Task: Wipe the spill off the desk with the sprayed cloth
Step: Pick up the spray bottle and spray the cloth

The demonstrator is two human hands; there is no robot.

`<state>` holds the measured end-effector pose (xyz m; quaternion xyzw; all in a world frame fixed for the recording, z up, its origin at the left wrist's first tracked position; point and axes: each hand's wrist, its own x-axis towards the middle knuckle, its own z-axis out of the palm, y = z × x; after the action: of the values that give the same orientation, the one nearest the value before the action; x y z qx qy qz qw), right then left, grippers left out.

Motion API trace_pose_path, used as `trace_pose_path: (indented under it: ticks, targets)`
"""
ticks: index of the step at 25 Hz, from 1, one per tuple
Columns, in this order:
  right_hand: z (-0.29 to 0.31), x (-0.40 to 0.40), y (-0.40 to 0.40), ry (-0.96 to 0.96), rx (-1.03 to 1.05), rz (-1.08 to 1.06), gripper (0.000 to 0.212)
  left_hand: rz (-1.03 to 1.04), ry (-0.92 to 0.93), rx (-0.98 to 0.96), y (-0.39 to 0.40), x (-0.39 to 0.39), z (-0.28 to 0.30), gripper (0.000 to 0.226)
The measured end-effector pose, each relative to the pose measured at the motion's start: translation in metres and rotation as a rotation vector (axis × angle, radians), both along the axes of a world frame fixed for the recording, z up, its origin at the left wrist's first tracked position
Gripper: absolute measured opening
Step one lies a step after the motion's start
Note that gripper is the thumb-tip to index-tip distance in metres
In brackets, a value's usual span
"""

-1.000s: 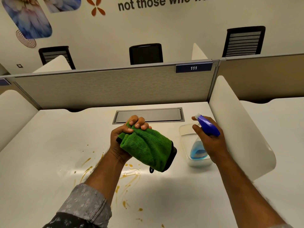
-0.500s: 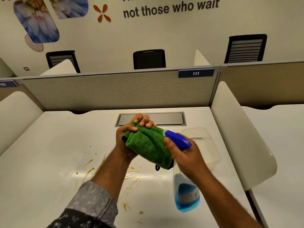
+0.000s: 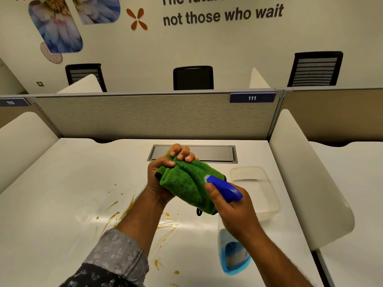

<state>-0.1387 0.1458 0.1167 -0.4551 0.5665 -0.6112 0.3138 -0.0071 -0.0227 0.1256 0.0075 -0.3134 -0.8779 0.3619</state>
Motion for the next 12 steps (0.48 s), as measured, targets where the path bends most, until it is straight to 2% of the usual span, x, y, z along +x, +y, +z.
trace_pose_path:
  ticks: [4, 12]
  targets:
    - [0.0014, 0.0019, -0.0027, 0.038, -0.013, 0.031, 0.023, 0.009, -0.008, -0.002, -0.0004, -0.002, 0.0003, 0.029]
    - [-0.0031, 0.0036, -0.0071, 0.048, -0.037, -0.027, 0.01, 0.009, -0.023, -0.002, -0.0028, -0.0034, -0.003, 0.03]
